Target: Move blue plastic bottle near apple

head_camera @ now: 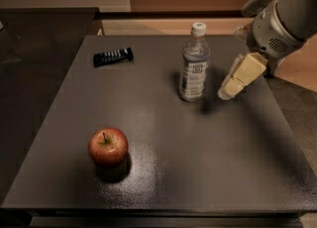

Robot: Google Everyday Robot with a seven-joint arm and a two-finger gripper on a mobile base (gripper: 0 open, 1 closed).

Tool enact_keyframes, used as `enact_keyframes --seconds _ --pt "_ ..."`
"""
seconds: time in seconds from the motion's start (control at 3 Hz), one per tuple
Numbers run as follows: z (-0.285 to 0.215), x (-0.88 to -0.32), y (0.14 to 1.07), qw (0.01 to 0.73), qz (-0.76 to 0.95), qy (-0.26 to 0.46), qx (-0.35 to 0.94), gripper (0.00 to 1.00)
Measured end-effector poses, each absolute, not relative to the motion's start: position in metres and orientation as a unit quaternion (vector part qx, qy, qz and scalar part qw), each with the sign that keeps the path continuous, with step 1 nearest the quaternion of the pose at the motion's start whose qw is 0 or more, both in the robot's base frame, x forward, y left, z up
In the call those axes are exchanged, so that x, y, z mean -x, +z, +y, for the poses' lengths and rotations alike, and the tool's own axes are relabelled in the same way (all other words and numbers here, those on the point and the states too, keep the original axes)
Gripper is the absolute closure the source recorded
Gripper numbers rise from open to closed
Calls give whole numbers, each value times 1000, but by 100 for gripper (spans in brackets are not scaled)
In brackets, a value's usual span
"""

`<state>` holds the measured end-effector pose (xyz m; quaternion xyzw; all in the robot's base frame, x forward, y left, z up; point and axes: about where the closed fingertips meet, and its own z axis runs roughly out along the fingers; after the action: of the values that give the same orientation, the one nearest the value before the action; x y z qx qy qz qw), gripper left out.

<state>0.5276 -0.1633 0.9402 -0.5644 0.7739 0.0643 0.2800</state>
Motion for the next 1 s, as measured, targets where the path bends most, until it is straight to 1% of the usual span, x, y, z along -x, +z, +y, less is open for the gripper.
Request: enact_keyframes --seconds 0.67,1.0 --pt "-128 -562 928 324 763 134 542 0" --pt "-110 -565 922 329 754 175 542 17"
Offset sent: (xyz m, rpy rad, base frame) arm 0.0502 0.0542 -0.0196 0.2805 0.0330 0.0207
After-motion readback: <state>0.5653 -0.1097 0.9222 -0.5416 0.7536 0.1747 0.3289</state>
